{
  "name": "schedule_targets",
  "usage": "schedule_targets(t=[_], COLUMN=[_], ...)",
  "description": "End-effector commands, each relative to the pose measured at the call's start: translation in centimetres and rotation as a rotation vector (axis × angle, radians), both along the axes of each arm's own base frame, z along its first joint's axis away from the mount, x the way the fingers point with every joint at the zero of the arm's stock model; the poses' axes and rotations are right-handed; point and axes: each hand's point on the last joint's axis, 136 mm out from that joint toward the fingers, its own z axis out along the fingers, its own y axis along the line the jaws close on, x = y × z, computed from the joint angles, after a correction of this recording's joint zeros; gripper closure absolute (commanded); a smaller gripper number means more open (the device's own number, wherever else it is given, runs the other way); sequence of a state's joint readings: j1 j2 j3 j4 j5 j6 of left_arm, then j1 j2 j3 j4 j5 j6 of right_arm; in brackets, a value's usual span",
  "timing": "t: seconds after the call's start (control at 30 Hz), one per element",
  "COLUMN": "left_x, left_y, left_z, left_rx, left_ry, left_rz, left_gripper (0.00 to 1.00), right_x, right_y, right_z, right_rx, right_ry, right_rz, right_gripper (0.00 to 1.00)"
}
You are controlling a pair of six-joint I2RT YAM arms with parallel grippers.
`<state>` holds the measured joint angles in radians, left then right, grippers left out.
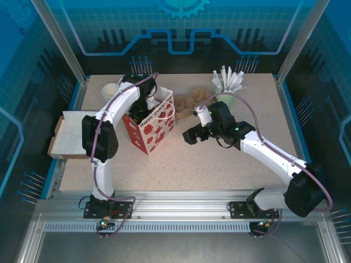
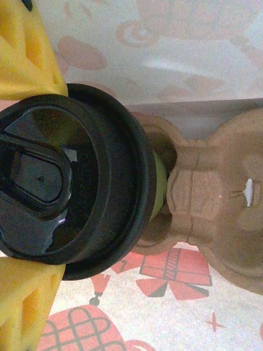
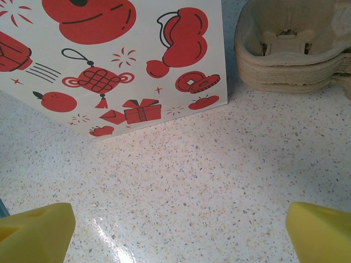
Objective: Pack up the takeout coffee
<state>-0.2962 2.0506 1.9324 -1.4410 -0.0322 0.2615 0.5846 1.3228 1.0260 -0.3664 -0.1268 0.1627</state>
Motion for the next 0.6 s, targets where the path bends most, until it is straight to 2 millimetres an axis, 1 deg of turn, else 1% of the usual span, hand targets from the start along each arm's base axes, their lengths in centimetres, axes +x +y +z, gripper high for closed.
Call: schedule_targets(t=[0.0, 0.2, 0.3, 0.37, 0.57], left_x=[-0.3, -0.2, -0.2, -0.2, -0.1], left_y=[0.1, 0.1, 0.1, 0.1, -0.1], left_z=[-3.3, -3.8, -4.5, -5.1, -7.7], left_rx=[0.007, 0.011, 0.013, 0.021, 0.030], left_ry=[0.083, 0.089, 0.096, 0.105, 0.136], left_rz=[0.022, 0.025, 0.029, 0.029, 0.040], left_gripper=[0.60, 0.60, 0.60, 0.60, 0.59], right_x=[-0.2, -0.2, -0.2, -0.2, -0.3], right_y=[0.5, 0.7, 0.7, 0.8, 0.8], right_z=[0.3, 0.4, 0.3, 0.3, 0.2], right_rx=[-0.008, -0.005, -0.007, -0.007, -0.009], right_ry=[-0.014, -0.014, -0.013, -0.013, -0.009], right_rz=[0.020, 0.023, 0.025, 0.026, 0.028], right_gripper=[0.00, 0.00, 0.00, 0.00, 0.00])
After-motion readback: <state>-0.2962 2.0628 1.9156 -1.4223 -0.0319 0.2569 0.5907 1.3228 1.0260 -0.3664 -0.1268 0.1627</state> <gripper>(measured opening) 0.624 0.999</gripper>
